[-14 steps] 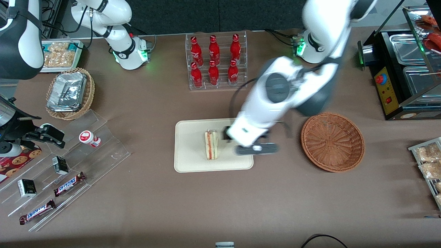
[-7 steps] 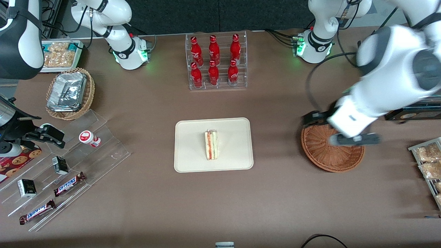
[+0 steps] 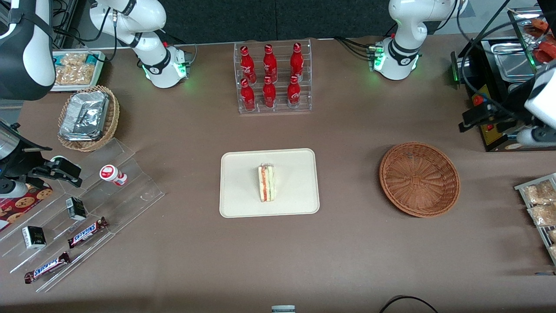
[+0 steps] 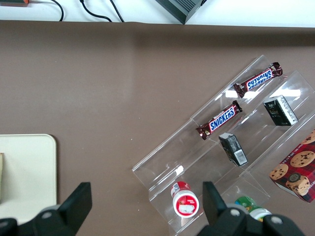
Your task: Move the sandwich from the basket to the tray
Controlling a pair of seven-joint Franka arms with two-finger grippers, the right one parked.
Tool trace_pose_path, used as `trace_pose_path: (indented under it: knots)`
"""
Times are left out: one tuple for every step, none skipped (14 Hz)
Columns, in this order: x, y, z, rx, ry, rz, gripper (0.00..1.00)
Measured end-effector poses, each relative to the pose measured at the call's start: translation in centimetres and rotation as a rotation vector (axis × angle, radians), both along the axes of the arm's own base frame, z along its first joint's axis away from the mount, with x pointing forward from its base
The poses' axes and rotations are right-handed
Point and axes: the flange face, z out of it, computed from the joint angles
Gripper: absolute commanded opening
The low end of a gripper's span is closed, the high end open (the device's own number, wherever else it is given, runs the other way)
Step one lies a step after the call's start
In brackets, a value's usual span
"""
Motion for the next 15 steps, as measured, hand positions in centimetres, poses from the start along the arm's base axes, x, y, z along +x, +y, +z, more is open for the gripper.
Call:
trace_pose_path:
  knots:
    - [-0.4, -0.1, 0.5, 0.01, -0.01, -0.003, 1.0]
    - [-0.6, -0.1, 0.9, 0.019, -0.017, -0.003, 1.0]
    - [-0.8, 0.0, 1.2, 0.032, -0.023, -0.003, 1.0]
    - [-1.0, 0.0, 1.5, 0.044, -0.029, -0.005, 1.0]
    - [-1.1, 0.0, 1.7, 0.05, -0.033, -0.006, 1.0]
    - [-1.3, -0.1, 2.0, 0.051, -0.037, -0.007, 1.0]
    - [-1.5, -0.1, 2.2, 0.052, -0.039, -0.008, 1.0]
    - [-1.7, -0.1, 2.3, 0.053, -0.03, -0.009, 1.0]
    - [-2.0, -0.1, 2.1, 0.055, -0.011, -0.009, 1.0]
    - [-2.2, -0.1, 1.9, 0.057, 0.008, -0.01, 1.0]
    - [-2.2, 0.0, 1.5, 0.059, 0.021, -0.009, 1.0]
    - [-2.2, 0.1, 1.0, 0.061, 0.032, -0.007, 1.0]
    - [-2.0, 0.2, 0.3, 0.063, 0.039, -0.005, 1.0]
    - [-1.8, 0.3, -0.3, 0.063, 0.035, -0.002, 1.0]
    - [-1.7, 0.4, -0.8, 0.062, 0.022, 0.0, 1.0]
